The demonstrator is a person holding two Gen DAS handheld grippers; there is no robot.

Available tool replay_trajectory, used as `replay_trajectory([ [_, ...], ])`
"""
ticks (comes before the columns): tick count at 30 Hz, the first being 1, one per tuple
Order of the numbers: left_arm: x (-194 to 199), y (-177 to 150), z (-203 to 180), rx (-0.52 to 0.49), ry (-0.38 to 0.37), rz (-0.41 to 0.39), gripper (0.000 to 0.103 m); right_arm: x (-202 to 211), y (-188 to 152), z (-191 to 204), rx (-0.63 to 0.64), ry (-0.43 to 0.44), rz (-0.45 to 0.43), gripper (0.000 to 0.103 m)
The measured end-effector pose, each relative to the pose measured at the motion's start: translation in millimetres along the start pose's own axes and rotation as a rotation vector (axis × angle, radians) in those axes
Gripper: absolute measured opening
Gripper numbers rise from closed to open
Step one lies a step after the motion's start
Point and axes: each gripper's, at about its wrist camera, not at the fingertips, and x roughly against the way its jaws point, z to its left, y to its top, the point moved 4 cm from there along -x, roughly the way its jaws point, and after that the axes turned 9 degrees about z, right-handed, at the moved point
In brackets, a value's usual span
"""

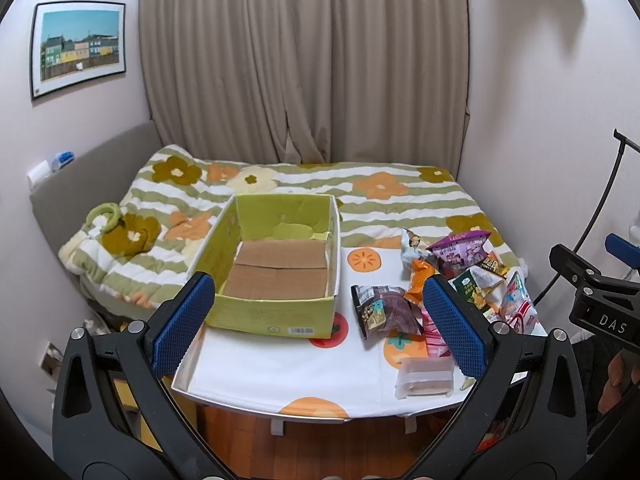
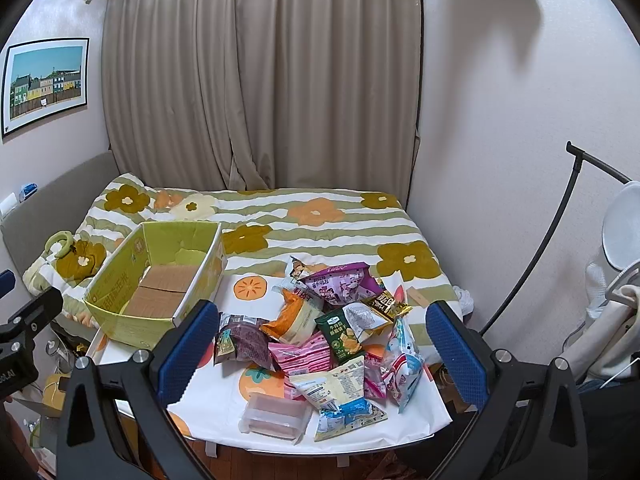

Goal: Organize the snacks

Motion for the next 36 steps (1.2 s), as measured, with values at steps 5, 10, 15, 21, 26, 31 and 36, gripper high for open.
replay_trajectory([
  [5,-3,-2,2,-0.003,-0.006,0.006,0.103,-1,-4,1,0.004,-0.002,0.0,0.103],
  [10,-4,-2,2,-0.002,-0.008,0.007,0.103,-1,-4,1,0.005,-0.001,0.0,0.103],
  [15,-6,0,2,-0.001,-0.011,0.008,0.103,-2,-3,1,0.004,-0.001,0.0,0.103],
  [21,-10,5,3,0.0,-0.021,0.011,0.103,-1,-5,1,0.006,-0.003,0.0,0.103],
  [26,-12,5,4,0.002,-0.024,0.013,0.103,-1,-4,1,0.005,-0.002,0.0,0.103],
  [31,-12,4,3,0.001,-0.024,0.013,0.103,-2,-5,3,0.006,-0.002,0.001,0.103],
  [36,-11,1,3,0.001,-0.029,0.014,0.103,-2,-4,2,0.006,-0.003,0.001,0.103],
])
